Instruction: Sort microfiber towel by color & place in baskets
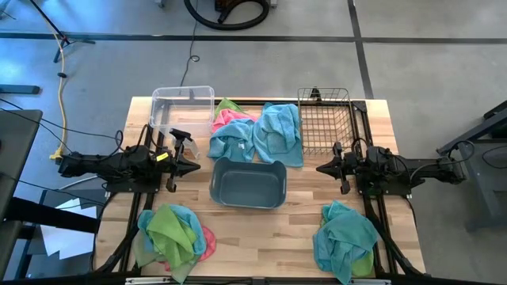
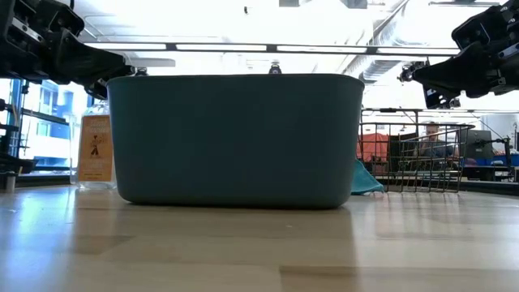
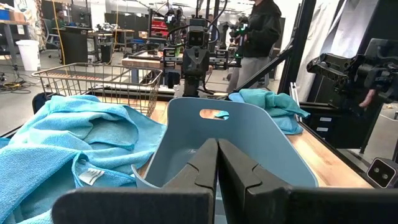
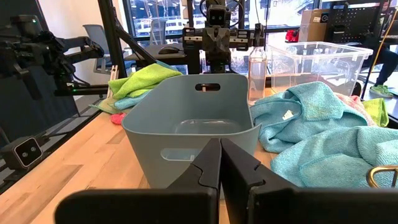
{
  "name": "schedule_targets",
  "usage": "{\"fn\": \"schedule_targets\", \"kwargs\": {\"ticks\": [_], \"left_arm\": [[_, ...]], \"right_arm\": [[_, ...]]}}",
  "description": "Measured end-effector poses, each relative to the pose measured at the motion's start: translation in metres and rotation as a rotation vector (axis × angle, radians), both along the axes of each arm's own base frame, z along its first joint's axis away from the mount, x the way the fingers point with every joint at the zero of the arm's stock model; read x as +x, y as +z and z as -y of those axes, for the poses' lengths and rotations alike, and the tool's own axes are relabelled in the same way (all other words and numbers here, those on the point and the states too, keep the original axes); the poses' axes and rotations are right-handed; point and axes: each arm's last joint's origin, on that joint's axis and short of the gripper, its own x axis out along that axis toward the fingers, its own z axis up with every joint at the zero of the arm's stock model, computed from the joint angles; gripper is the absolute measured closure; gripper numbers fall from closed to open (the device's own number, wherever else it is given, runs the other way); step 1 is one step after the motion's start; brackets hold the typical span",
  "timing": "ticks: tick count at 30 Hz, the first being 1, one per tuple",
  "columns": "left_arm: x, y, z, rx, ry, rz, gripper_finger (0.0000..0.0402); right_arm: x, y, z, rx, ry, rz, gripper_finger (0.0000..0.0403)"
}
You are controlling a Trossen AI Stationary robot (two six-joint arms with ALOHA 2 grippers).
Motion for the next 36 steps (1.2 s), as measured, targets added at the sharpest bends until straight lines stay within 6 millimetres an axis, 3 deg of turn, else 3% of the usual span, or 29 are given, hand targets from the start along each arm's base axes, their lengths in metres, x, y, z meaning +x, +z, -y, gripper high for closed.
{"fn": "schedule_targets", "kwargs": {"ticks": [3, 8, 12, 14, 19, 22, 29, 36], "left_arm": [[0.0, 0.0, 0.0, 0.0, 0.0, 0.0, 0.0402], [0.0, 0.0, 0.0, 0.0, 0.0, 0.0, 0.0401], [0.0, 0.0, 0.0, 0.0, 0.0, 0.001, 0.0402], [0.0, 0.0, 0.0, 0.0, 0.0, 0.0, 0.0402], [0.0, 0.0, 0.0, 0.0, 0.001, 0.0, 0.0401], [0.0, 0.0, 0.0, 0.0, 0.001, 0.0, 0.0402], [0.0, 0.0, 0.0, 0.0, 0.001, 0.0, 0.0401], [0.0, 0.0, 0.0, 0.0, 0.001, 0.0, 0.0402]], "right_arm": [[0.0, 0.004, 0.0, 0.025, 0.0, 0.042, 0.0402], [-0.012, 0.05, 0.002, 0.343, 0.017, 0.52, 0.0402], [-0.023, 0.066, 0.008, 0.462, -0.141, 0.754, 0.0402], [-0.024, 0.067, 0.011, 0.523, -0.231, 0.79, 0.0402], [-0.009, 0.08, 0.012, 0.511, -0.299, 0.602, 0.0402], [0.01, 0.106, 0.013, 0.457, -0.34, 0.496, 0.0398], [0.094, 0.16, 0.033, 0.279, -0.435, 0.108, 0.0337], [0.171, 0.172, 0.084, 0.27, -0.419, -0.315, 0.0233]]}}
